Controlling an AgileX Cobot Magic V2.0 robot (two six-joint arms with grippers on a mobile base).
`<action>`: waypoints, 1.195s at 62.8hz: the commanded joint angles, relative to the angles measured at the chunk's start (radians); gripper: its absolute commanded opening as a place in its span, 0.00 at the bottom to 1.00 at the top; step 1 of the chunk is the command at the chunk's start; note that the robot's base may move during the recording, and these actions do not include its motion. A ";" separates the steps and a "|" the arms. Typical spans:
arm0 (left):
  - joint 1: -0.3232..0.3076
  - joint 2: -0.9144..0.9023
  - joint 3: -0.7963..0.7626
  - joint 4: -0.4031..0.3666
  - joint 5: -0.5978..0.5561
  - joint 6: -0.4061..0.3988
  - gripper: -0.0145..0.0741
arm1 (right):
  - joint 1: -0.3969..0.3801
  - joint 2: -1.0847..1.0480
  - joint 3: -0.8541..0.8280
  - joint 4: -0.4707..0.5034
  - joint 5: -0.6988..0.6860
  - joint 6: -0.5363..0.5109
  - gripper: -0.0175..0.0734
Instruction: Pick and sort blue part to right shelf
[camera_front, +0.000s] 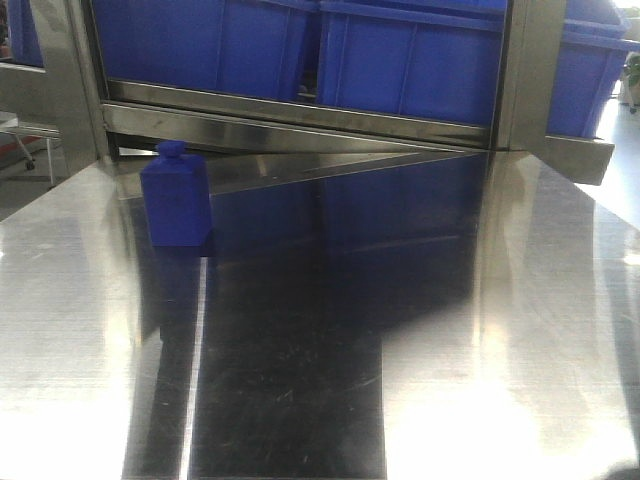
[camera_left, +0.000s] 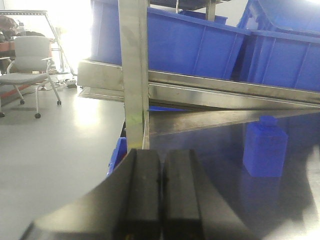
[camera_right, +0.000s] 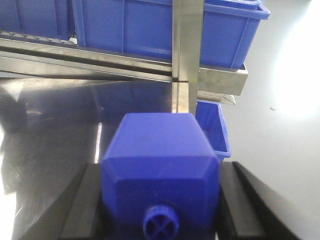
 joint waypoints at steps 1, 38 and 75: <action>-0.006 -0.020 0.021 -0.009 -0.090 -0.006 0.30 | -0.006 -0.003 -0.028 0.000 -0.095 -0.010 0.51; -0.006 -0.020 0.021 -0.009 -0.090 -0.006 0.30 | -0.006 -0.003 -0.028 0.000 -0.095 -0.010 0.51; -0.010 0.283 -0.244 0.089 -0.012 -0.017 0.30 | -0.006 -0.003 -0.028 0.000 -0.095 -0.010 0.51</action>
